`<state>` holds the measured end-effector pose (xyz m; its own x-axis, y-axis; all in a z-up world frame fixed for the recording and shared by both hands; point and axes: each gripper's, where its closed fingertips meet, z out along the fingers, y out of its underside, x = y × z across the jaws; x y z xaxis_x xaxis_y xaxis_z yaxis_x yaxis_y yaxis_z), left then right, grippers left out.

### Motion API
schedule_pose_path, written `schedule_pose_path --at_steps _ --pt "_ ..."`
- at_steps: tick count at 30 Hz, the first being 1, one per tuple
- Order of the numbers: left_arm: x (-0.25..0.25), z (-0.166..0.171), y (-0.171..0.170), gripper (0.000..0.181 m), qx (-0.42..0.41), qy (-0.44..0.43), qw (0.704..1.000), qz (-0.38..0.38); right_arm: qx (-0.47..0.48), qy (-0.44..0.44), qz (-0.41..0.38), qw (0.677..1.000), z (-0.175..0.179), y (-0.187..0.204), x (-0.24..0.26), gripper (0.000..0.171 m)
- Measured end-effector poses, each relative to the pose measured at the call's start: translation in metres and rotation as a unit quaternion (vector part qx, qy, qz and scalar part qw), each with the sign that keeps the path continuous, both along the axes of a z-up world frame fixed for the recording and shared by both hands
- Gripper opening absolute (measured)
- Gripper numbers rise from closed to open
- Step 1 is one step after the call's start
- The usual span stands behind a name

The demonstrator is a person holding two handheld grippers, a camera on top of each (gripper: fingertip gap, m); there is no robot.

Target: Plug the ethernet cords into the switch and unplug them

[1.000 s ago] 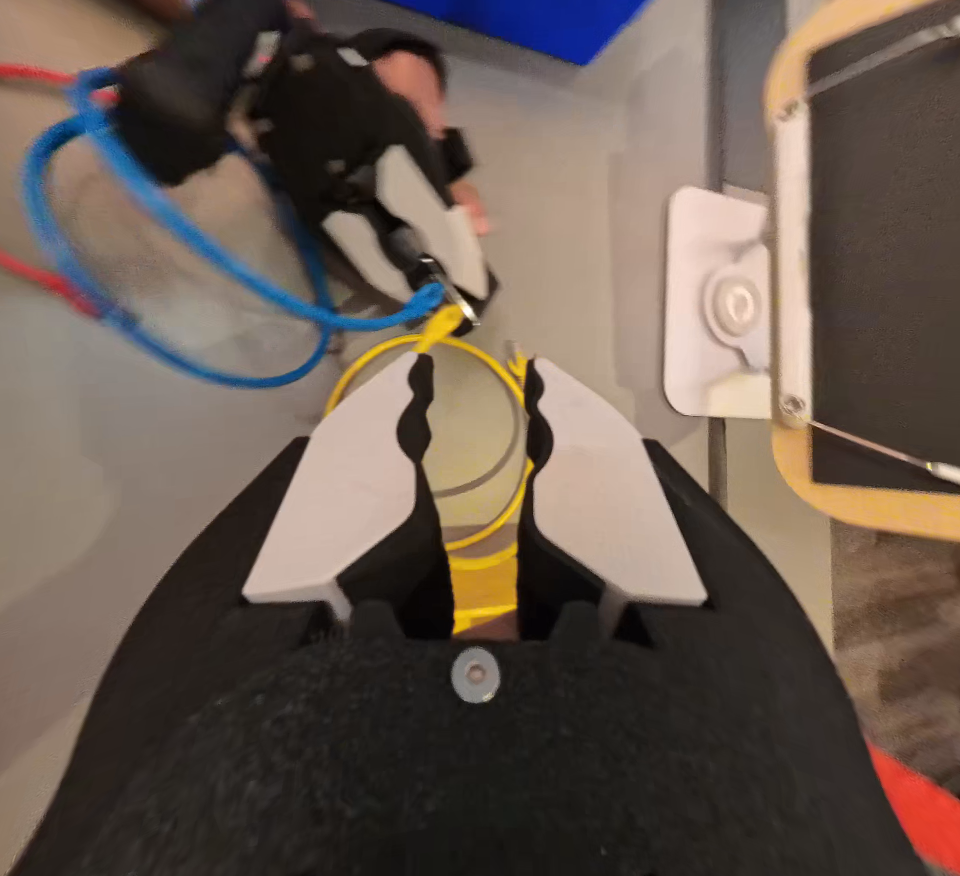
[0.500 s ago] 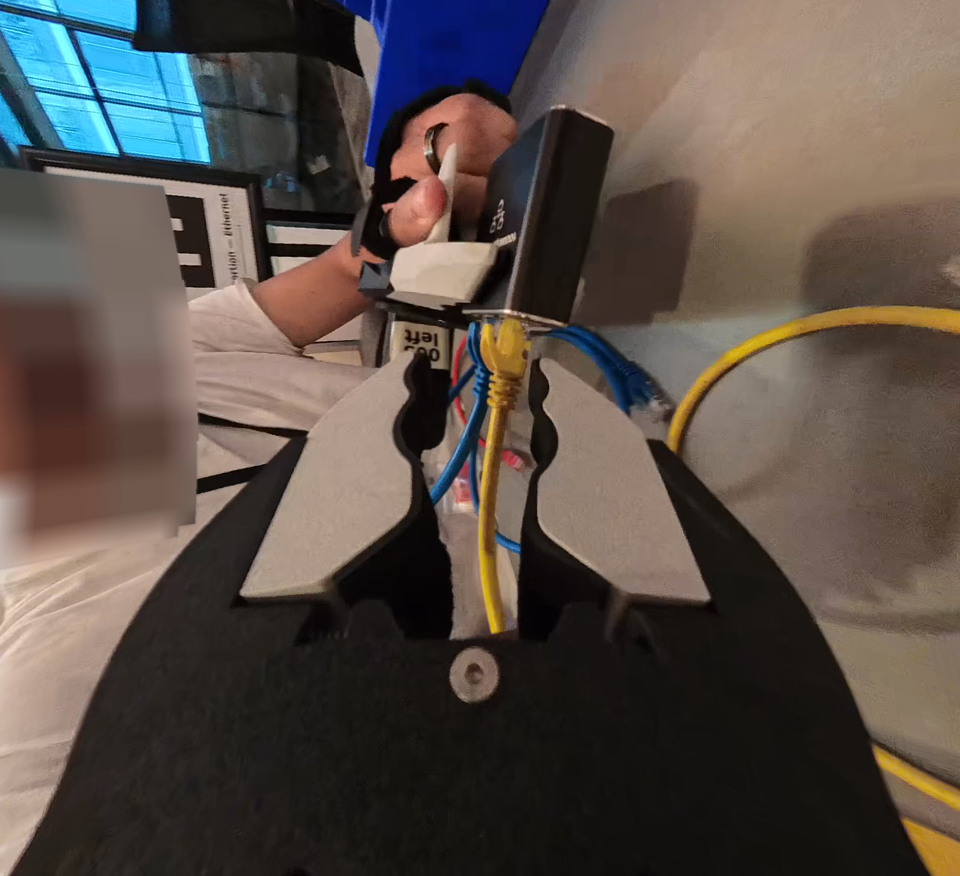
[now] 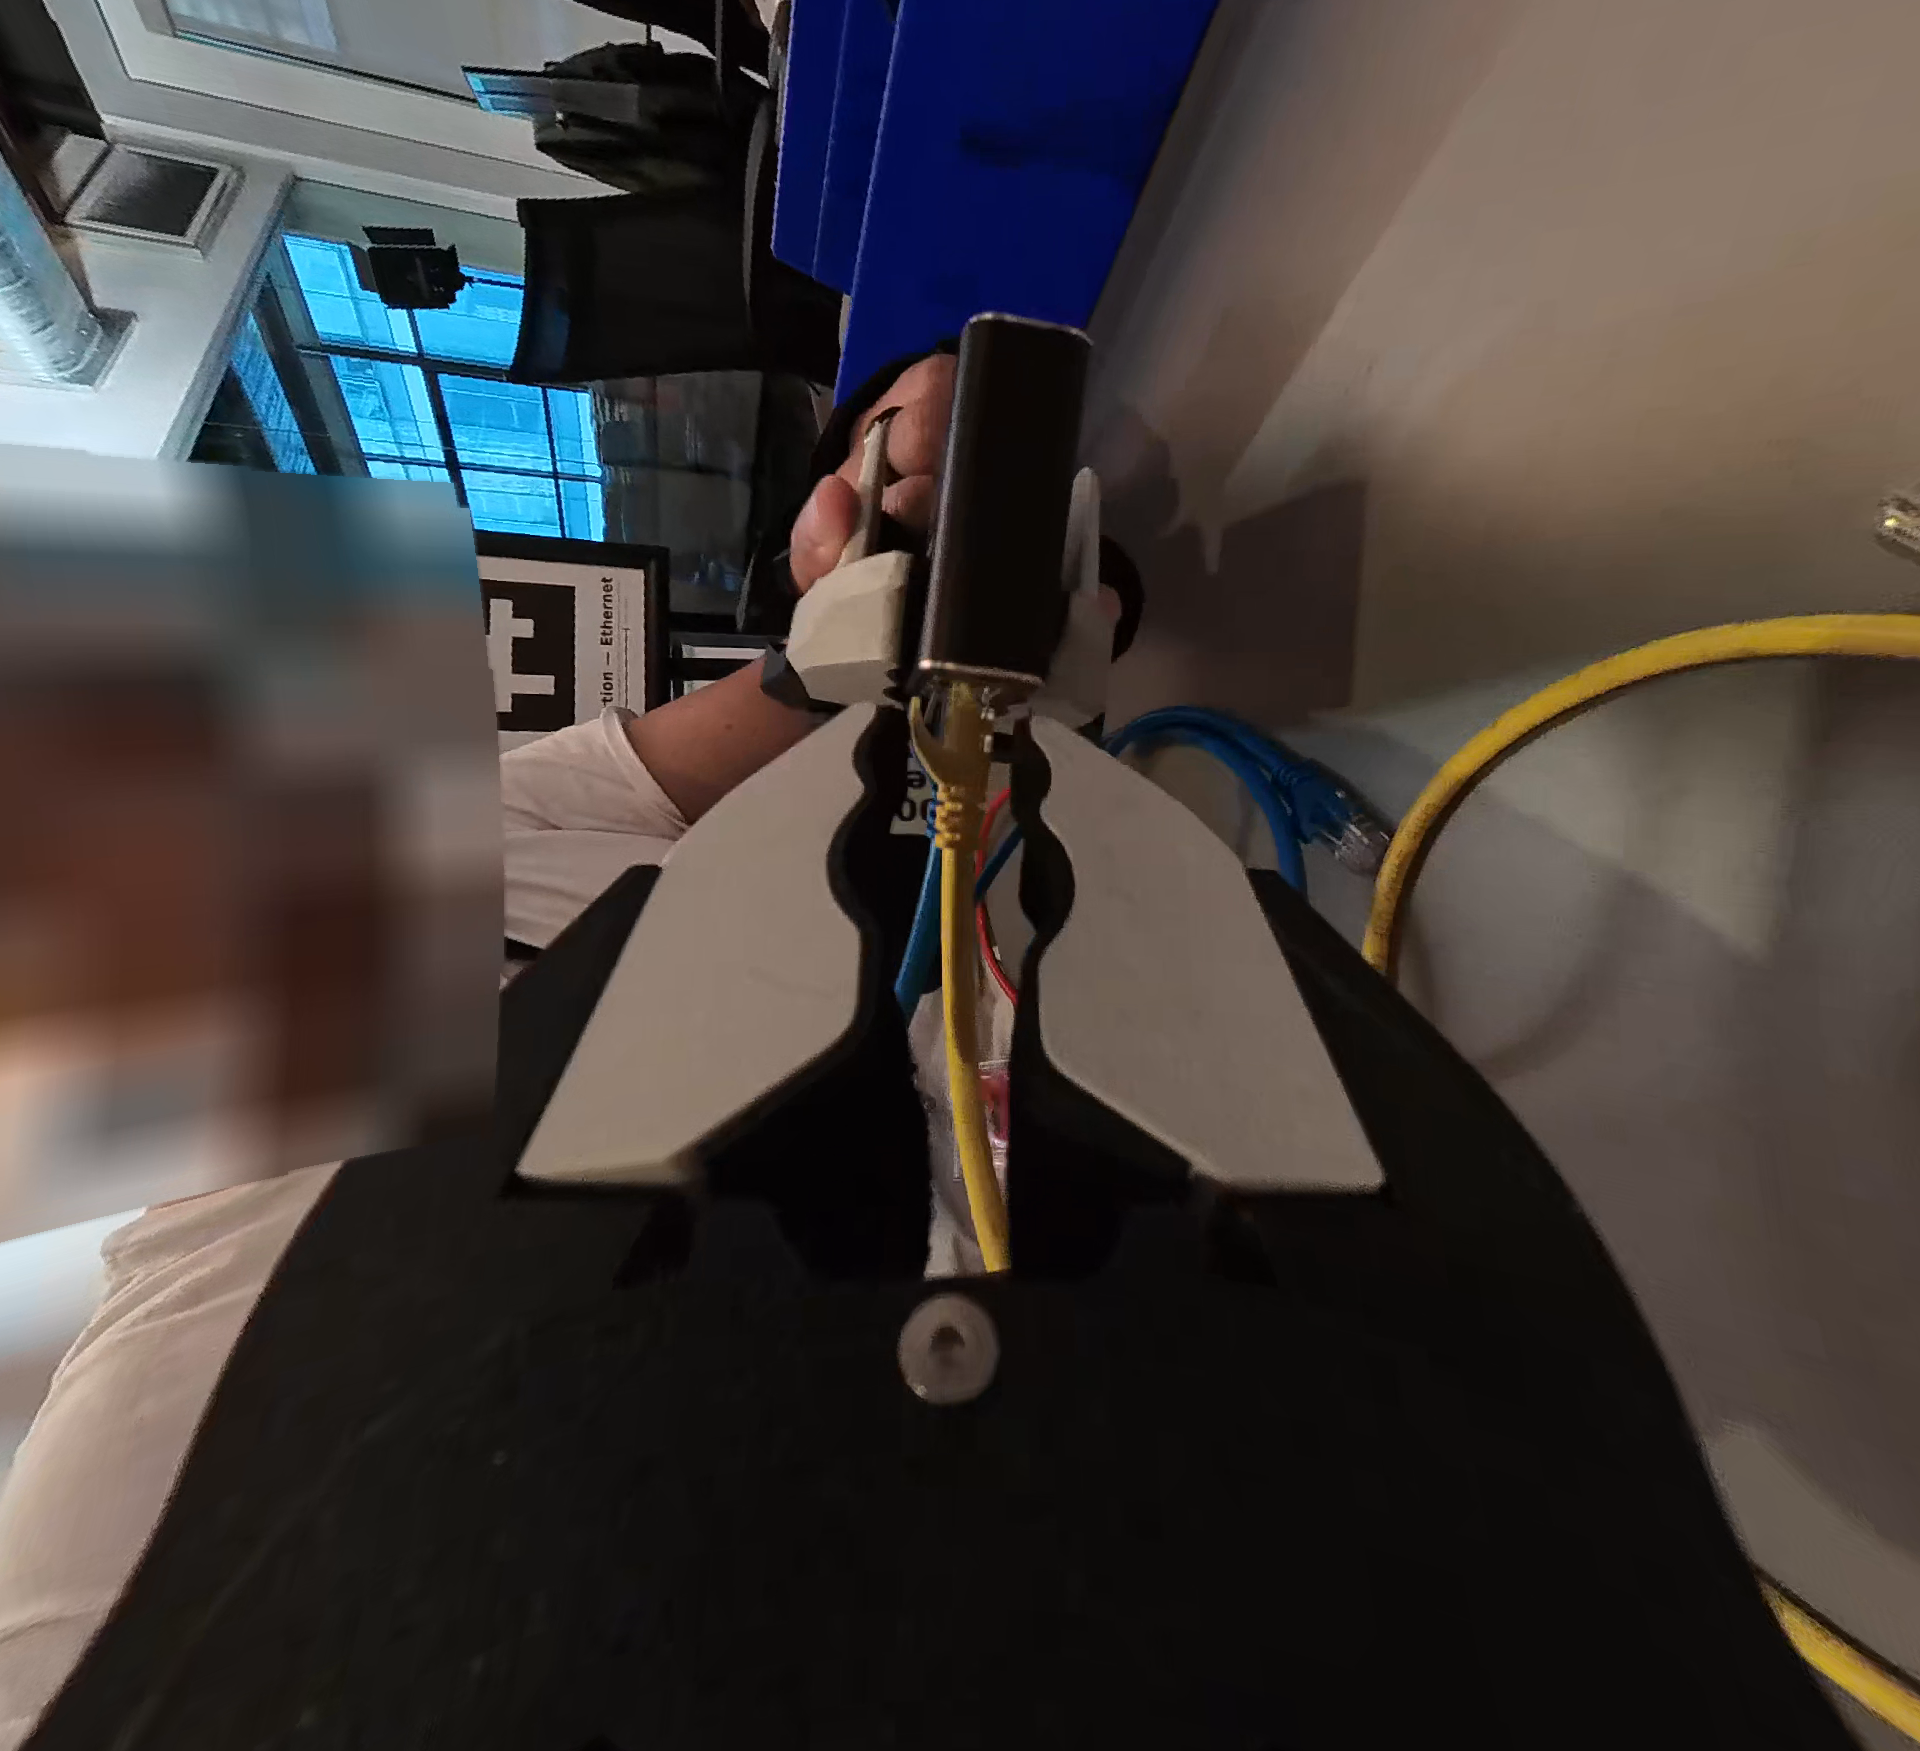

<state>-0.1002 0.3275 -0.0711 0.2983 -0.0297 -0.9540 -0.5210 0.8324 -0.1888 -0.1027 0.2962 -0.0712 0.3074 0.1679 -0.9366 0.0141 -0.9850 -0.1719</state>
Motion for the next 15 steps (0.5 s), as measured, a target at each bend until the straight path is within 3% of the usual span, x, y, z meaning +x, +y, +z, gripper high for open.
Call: schedule_pose_path --at_steps 15 --pt "0.0006 -0.0037 0.0008 0.024 0.011 0.015 1.000 0.005 0.017 -0.015 0.028 0.999 -0.0064 -0.0027 -0.0065 0.014"
